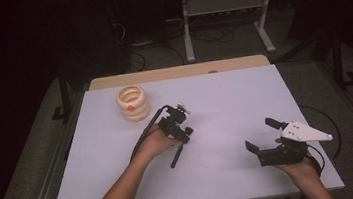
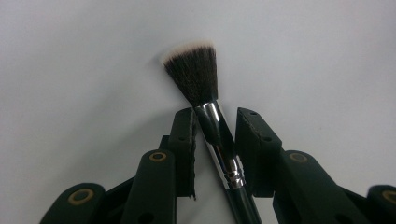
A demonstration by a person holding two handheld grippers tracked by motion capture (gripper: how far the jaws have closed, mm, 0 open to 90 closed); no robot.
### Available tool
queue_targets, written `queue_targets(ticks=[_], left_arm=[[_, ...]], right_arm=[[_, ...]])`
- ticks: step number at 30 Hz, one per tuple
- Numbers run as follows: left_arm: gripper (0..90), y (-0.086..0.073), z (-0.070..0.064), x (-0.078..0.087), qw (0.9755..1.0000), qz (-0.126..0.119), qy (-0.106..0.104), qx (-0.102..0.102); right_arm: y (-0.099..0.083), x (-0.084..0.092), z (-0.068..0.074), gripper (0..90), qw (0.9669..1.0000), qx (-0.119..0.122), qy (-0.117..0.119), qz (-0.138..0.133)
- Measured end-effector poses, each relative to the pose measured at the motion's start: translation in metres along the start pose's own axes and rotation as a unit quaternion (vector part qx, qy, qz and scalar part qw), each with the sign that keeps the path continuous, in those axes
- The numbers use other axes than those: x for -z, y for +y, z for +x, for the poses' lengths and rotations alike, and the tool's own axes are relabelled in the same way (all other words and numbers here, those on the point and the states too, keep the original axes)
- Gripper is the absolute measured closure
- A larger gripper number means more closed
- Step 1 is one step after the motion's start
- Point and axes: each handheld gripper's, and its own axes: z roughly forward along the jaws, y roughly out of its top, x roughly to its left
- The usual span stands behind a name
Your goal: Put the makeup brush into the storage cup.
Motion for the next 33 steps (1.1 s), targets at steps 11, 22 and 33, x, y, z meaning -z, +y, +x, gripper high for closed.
queue_targets(ticks=[11,22,33], left_arm=[[71.3,0.0002,-0.0023,-0.0007,0.9998,0.008,0.013,-0.012],[76.2,0.0,-0.0018,-0.0006,0.9998,0.009,0.017,-0.011],[77.1,-0.0009,-0.0011,0.0007,0.9998,0.011,0.007,-0.013]], right_arm=[[-0.0002,0.0002,0.0007,0.0,1.0,-0.004,0.002,0.003],[-0.0004,-0.0003,0.0005,0.0,1.0,-0.002,0.001,0.004],[-0.0012,-0.0014,0.0006,0.0,1.0,0.001,0.001,0.004]])
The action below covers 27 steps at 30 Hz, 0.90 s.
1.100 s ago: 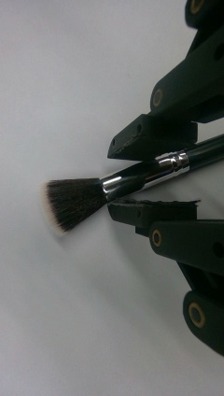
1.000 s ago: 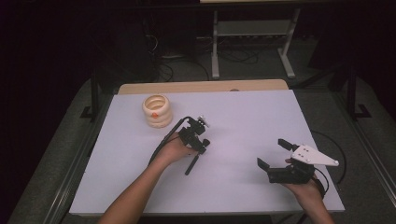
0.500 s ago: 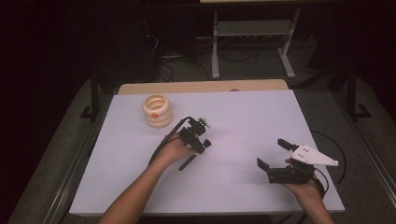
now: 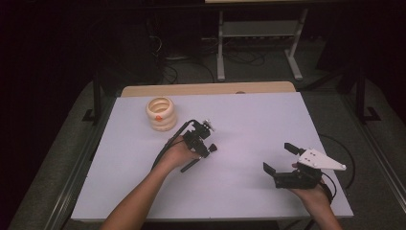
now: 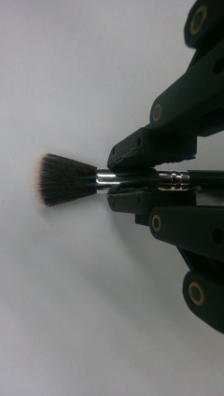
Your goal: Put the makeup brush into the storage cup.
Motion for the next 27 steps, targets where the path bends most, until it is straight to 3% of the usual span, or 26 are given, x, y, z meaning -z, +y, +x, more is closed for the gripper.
queue_targets(ticks=[15,24,27], left_arm=[[77.2,-0.003,-0.001,0.011,0.9992,-0.038,-0.008,-0.005],[77.2,-0.007,-0.001,0.023,0.9965,-0.08,-0.02,-0.004],[77.2,-0.01,0.001,0.027,0.9957,-0.088,-0.025,-0.012]], right_arm=[[0.0,0.0,0.0,0.0,1.0,-0.002,0.001,0.003],[-0.001,-0.001,0.0,0.0,1.0,-0.002,0.001,0.004],[-0.001,-0.001,0.0,0.0,1.0,-0.002,0.001,0.004]])
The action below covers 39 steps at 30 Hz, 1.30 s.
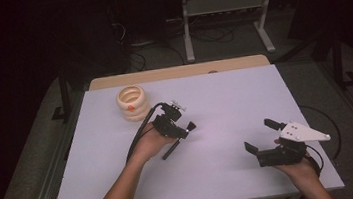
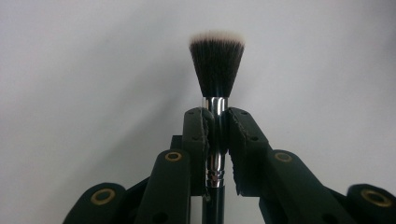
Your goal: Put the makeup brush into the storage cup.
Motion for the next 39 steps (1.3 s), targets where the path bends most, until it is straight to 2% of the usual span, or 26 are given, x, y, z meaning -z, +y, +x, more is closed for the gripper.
queue_targets(ticks=[1,2,6,8,11,12,13,14,16,18,19,22,23,24,25,26,29,31,34,36,38,39], left_arm=[[77.2,-0.002,0.0,0.002,0.9999,-0.013,-0.004,0.001],[77.2,-0.002,0.0,0.002,0.9999,-0.013,-0.004,0.001],[77.2,-0.005,0.001,0.006,0.999,-0.042,-0.011,0.014],[77.2,-0.008,0.002,0.01,0.9987,-0.049,-0.012,0.009],[77.2,-0.013,0.005,0.015,0.9971,-0.074,-0.017,0.012],[77.3,-0.013,0.005,0.015,0.9971,-0.074,-0.017,0.012],[77.3,-0.014,0.004,0.016,0.9959,-0.085,-0.021,0.023],[77.3,-0.015,0.006,0.019,0.9967,-0.078,-0.021,0.01],[77.3,-0.018,0.007,0.022,0.9941,-0.104,-0.028,0.016],[77.4,-0.019,0.008,0.024,0.9938,-0.107,-0.028,0.01],[77.4,-0.02,0.008,0.026,0.9923,-0.119,-0.031,0.015],[77.4,-0.021,0.009,0.028,0.9911,-0.129,-0.03,0.013],[77.5,-0.022,0.009,0.03,0.9895,-0.14,-0.034,0.013],[77.4,-0.022,0.009,0.03,0.9895,-0.14,-0.034,0.013],[77.5,-0.024,0.01,0.033,0.988,-0.15,-0.037,0.008],[77.5,-0.024,0.01,0.033,0.988,-0.15,-0.037,0.008],[77.5,-0.025,0.01,0.037,0.9854,-0.165,-0.044,0.005],[77.4,-0.027,0.011,0.04,0.9826,-0.18,-0.047,0.005],[77.4,-0.028,0.011,0.042,0.9812,-0.188,-0.044,0.003],[77.4,-0.03,0.013,0.045,0.979,-0.199,-0.044,0.003],[77.4,-0.031,0.013,0.046,0.9785,-0.201,-0.045,0.0],[77.4,-0.032,0.014,0.047,0.9766,-0.21,-0.046,-0.002]], right_arm=[[0.0,0.0,0.0,0.0,1.0,-0.001,-0.001,-0.001],[0.0,0.0,0.0,0.0,1.0,-0.001,-0.001,-0.001],[0.0,-0.001,0.0,0.0,1.0,-0.001,-0.001,-0.001],[0.0,-0.001,0.0,0.0,1.0,-0.002,0.0,0.002],[-0.001,-0.001,0.001,0.0,1.0,-0.003,-0.001,0.003],[-0.001,-0.001,0.001,0.0,1.0,-0.003,-0.001,0.003],[-0.001,-0.001,0.001,0.0,1.0,-0.004,-0.001,0.003],[-0.001,-0.001,0.001,0.0,1.0,-0.003,-0.002,0.003],[-0.001,-0.001,0.001,0.0,1.0,-0.003,-0.002,0.003],[-0.001,-0.001,0.001,0.0,1.0,-0.003,-0.002,0.003],[-0.001,-0.002,0.001,0.0,1.0,-0.001,-0.002,0.003],[-0.002,-0.002,0.002,0.0,1.0,-0.002,0.0,0.008],[-0.002,-0.003,0.002,0.0,1.0,-0.003,0.001,0.008],[-0.002,-0.003,0.002,0.0,1.0,-0.003,0.001,0.008],[-0.002,-0.003,0.002,0.0,1.0,-0.003,0.002,0.008],[-0.002,-0.003,0.002,0.0,1.0,-0.003,0.002,0.008],[-0.002,-0.003,0.003,0.0,1.0,-0.004,0.002,0.008],[-0.002,-0.003,0.003,0.0,1.0,-0.004,0.002,0.007],[-0.002,-0.003,0.003,0.0,1.0,-0.004,0.003,0.007],[-0.002,-0.003,0.003,0.0,1.0,-0.003,0.003,0.008],[-0.002,-0.003,0.003,0.0,1.0,-0.003,0.003,0.009],[-0.002,-0.004,0.003,0.0,1.0,0.001,0.003,0.007]])
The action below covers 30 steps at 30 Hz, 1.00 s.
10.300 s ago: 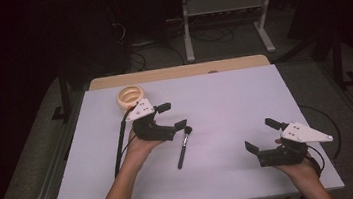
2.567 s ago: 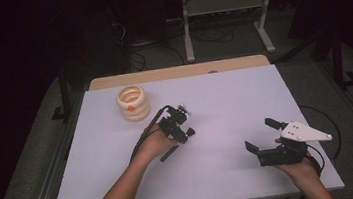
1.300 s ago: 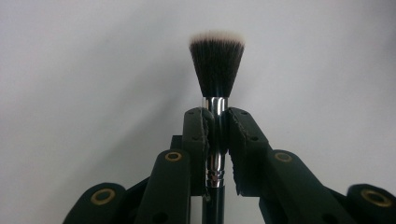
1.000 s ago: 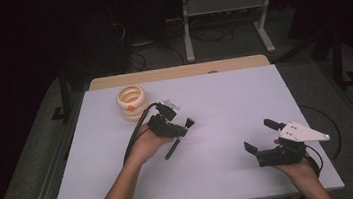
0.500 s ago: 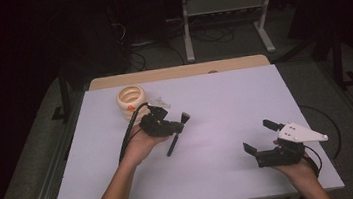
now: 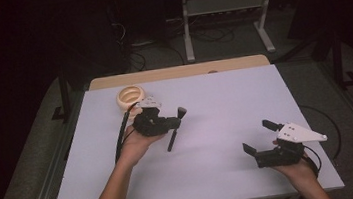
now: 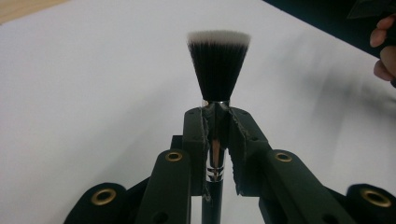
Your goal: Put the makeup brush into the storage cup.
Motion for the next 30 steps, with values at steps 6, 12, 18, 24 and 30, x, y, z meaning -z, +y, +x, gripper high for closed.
queue_targets(ticks=[6,12,18,24,30], left_arm=[[77.4,-0.001,0.001,0.004,0.9997,-0.021,-0.004,-0.011],[77.4,0.0,0.002,0.011,0.9989,-0.045,-0.001,-0.016],[77.4,0.0,0.002,0.016,0.9974,-0.07,-0.003,-0.018],[77.4,0.0,0.005,0.024,0.9954,-0.094,0.005,-0.02],[77.4,0.0,0.007,0.031,0.9933,-0.113,0.013,-0.019]], right_arm=[[0.0,0.0,0.0,0.0,1.0,-0.002,0.001,0.001],[-0.001,-0.001,0.0,0.0,1.0,0.005,0.0,0.002],[-0.001,-0.002,0.0,0.0,1.0,0.002,0.001,0.004],[-0.001,-0.004,0.0,0.0,1.0,0.004,0.004,0.006],[-0.002,-0.004,0.001,0.0,0.9999,0.002,0.006,0.009]])
